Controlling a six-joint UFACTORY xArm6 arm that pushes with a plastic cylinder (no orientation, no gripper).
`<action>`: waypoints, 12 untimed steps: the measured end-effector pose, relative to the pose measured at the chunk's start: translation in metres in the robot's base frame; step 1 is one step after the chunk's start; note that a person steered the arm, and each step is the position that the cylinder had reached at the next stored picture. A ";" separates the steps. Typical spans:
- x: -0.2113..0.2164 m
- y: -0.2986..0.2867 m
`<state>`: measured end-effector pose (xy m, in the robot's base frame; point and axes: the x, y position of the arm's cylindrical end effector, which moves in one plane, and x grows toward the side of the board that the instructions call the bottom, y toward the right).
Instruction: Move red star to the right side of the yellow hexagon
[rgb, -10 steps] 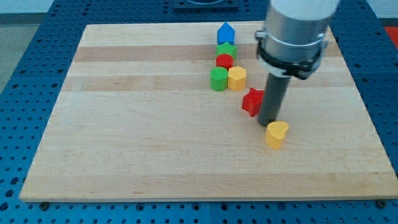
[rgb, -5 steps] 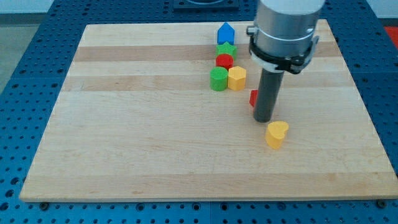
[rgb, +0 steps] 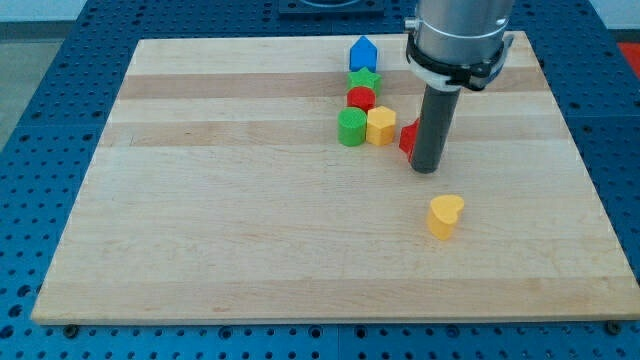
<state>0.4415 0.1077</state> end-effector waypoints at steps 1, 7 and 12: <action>-0.007 0.000; -0.015 0.000; -0.010 -0.001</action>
